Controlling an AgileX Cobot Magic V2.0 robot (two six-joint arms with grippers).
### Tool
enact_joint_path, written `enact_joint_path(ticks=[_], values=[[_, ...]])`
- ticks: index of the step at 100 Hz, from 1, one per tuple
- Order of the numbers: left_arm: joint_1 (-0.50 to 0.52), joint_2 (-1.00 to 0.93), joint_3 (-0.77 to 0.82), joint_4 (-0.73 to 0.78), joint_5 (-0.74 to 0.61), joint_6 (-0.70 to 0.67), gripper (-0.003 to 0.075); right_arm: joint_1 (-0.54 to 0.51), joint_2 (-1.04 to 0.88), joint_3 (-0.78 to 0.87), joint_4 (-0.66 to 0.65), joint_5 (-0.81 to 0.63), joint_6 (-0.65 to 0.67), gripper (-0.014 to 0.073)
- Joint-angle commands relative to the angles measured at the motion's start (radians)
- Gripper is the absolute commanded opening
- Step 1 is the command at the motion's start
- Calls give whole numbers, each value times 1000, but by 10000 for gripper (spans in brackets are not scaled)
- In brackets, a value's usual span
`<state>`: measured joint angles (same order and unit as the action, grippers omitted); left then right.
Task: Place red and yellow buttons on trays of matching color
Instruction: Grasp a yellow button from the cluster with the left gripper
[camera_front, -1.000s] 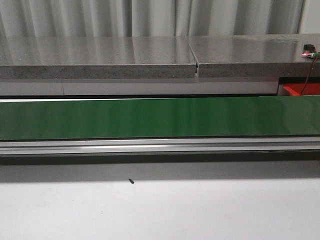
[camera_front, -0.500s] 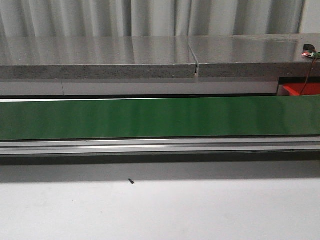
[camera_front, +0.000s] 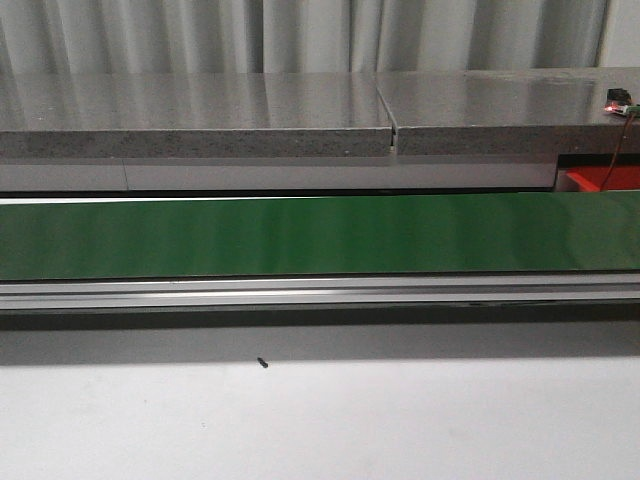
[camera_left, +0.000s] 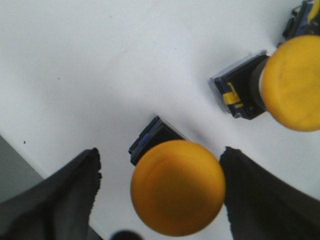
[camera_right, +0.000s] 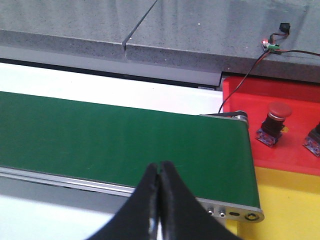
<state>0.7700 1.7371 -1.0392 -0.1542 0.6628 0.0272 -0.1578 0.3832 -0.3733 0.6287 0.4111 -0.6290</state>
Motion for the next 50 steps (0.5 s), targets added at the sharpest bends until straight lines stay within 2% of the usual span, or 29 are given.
enact_joint_path(ticks=[1,6,12,30,50], values=[[2,-37,-30,-16,-50,9,312,2,2,-27,23,-56,-7,-66],[2,-37,-30,-18,-55,23,211,2,2,-27,23,-56,-7,-66],[2,-37,-30,-18,-59,27,141,2,2,-27,23,-56,-7,-66],[2,-87,-26,-16,-66,43,139,2,2,-27,23,-56,-7,-66],[2,-258,41,-36,-57,45,137,2,2,-27,23,-56,-7,-66]])
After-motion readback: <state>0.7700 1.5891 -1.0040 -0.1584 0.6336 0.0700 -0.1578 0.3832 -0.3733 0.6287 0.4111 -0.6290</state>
